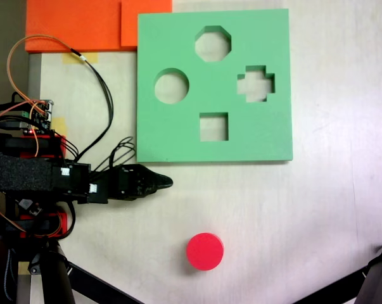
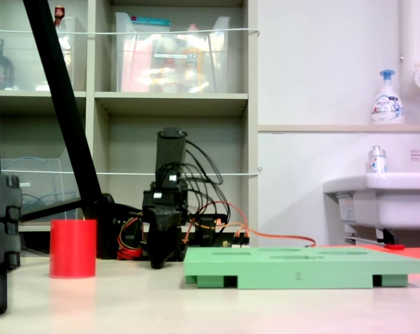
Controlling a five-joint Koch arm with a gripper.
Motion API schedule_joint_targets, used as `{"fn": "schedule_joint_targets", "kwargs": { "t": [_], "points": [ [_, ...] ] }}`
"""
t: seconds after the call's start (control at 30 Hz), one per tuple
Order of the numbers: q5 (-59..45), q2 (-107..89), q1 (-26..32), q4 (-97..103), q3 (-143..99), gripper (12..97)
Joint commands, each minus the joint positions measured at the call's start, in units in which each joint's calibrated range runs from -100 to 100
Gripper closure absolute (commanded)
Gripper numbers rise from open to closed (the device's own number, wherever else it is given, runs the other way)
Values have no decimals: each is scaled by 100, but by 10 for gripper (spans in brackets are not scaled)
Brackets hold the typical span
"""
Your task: Put the cylinder block into the corresponding hole
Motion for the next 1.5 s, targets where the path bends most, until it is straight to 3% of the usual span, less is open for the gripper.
{"fn": "schedule_joint_targets", "kwargs": {
  "t": [0.0, 0.63, 0.87, 0.93, 1.03, 1.17, 1.33, 1.47],
  "points": [
    [20, -41, -34, -561, -108, 593],
    [15, -41, 147, -532, -108, 597],
    [63, -41, -83, -523, -108, 575],
    [557, -41, -161, -147, -108, 555],
    [2090, -41, -420, 1586, -108, 564],
    [2681, -41, -733, 3262, -108, 589],
    [4396, -41, -1050, 3608, -108, 589],
    [5114, -41, -1094, 3608, -108, 593]
  ]
}}
